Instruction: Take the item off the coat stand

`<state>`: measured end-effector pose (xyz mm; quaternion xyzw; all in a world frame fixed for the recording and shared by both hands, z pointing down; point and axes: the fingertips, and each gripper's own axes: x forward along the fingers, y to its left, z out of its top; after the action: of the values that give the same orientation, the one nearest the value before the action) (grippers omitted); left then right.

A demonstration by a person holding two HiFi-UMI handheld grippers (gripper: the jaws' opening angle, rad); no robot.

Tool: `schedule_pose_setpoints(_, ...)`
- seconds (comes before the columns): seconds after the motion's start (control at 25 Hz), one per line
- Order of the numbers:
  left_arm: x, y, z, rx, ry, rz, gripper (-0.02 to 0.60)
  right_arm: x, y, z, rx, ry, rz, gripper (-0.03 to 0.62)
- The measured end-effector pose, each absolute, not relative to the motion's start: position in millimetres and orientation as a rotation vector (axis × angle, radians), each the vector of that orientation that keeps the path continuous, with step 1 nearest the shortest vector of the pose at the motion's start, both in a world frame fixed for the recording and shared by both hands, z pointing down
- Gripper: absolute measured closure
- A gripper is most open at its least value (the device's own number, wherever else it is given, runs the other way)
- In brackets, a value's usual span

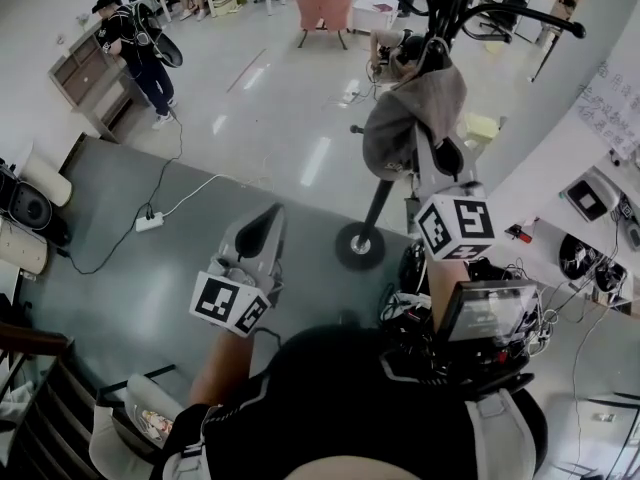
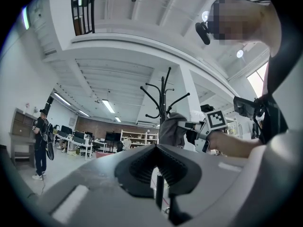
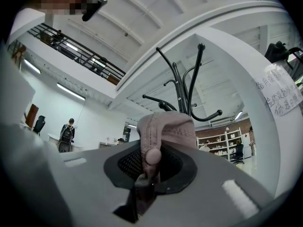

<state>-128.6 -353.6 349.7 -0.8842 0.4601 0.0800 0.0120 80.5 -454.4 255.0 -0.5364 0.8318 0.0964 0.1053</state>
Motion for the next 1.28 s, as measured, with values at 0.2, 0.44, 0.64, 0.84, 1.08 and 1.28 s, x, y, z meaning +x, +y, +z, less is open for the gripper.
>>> schedule_pose_setpoints(0.2,-139,-348,351,-2.764,1.437,0.265,0.560,76,-446,242,-1.580,2.445,0.328,0.543)
schedule_pose_setpoints(0.44,-145,-341,350,-2.762,1.430,0.274,0.560,68,-428,233,-1.532,2.451,0.313,0.543)
schedule_pose_setpoints(0.64,-147,-338,350,-2.772,1.415,0.286,0.560,58,-409,229,-1.481,2.466,0.323,0.543)
schedule_pose_setpoints(0.84,-139,-331,350,-2.801,1.365,0.289,0.560,54,-387,225,-1.452,2.484,0.359,0.543)
schedule_pose_setpoints(1.08,-125,-324,351,-2.831,1.307,0.294,0.560,55,-367,231,-1.421,2.526,0.354,0.543)
schedule_pose_setpoints(1.28,-119,-314,349,-2.848,1.259,0.285,0.560,49,-347,244,-1.406,2.556,0.323,0.542)
